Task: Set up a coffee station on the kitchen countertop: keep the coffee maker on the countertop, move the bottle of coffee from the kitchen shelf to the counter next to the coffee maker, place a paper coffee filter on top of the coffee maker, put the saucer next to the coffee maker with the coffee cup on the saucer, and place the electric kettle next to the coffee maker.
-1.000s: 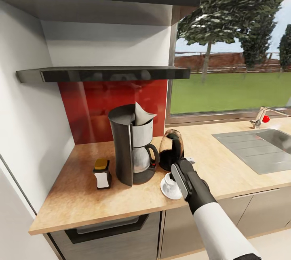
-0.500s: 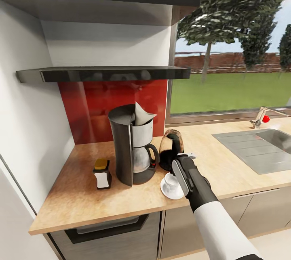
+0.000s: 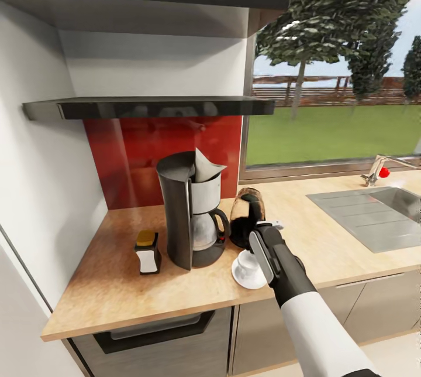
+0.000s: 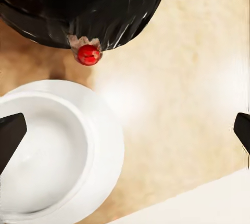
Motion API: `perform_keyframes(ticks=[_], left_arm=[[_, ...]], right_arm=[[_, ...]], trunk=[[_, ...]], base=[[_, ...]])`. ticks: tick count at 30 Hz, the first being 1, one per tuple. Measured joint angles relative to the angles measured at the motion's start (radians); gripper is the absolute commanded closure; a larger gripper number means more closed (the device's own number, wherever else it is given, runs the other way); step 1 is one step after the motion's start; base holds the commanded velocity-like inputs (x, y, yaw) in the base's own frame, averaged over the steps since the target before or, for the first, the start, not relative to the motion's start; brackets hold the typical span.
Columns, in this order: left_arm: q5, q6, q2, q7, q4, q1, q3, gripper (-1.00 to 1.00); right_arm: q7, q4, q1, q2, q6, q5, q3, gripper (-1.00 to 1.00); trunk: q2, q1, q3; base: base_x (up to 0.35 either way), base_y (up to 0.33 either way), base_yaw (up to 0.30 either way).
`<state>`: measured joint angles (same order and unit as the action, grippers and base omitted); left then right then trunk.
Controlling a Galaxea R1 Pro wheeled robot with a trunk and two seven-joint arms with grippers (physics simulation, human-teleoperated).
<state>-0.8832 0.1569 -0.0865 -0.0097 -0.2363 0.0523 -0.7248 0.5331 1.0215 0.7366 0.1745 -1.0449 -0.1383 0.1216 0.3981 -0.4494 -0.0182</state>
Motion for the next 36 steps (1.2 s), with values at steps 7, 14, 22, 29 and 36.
perform_keyframes(ticks=[7, 14, 22, 29, 36], left_arm=[[0.000, -0.001, -0.001, 0.000, 0.000, 0.000, 0.000, -1.00], [0.000, -0.002, -0.001, 0.000, 0.000, -0.001, 0.000, -1.00], [0.000, -0.003, 0.000, 0.000, 0.000, -0.001, 0.001, -1.00], [0.000, -0.003, 0.000, 0.000, 0.000, -0.001, 0.003, -1.00], [0.000, -0.004, 0.000, 0.000, -0.001, -0.001, 0.002, -1.00]], right_arm=[[0.000, 0.027, 0.000, 0.000, 0.000, 0.001, 0.000, -1.00], [0.000, 0.029, 0.000, 0.000, 0.000, 0.001, 0.000, -1.00], [0.001, 0.029, 0.000, 0.000, 0.000, 0.001, 0.000, -1.00], [0.001, 0.029, 0.000, 0.000, 0.000, 0.001, -0.001, -1.00], [0.001, 0.028, 0.000, 0.000, 0.000, 0.001, 0.000, -1.00]], trunk=[[0.001, 0.000, 0.006], [0.001, 0.000, 0.012], [0.001, 0.000, 0.019], [0.001, 0.000, 0.025], [0.001, 0.000, 0.031]], base=[[0.000, 0.000, -0.199], [0.000, 0.000, -0.224], [0.000, 0.000, -0.226], [0.000, 0.000, -0.226], [0.000, -0.001, -0.226]])
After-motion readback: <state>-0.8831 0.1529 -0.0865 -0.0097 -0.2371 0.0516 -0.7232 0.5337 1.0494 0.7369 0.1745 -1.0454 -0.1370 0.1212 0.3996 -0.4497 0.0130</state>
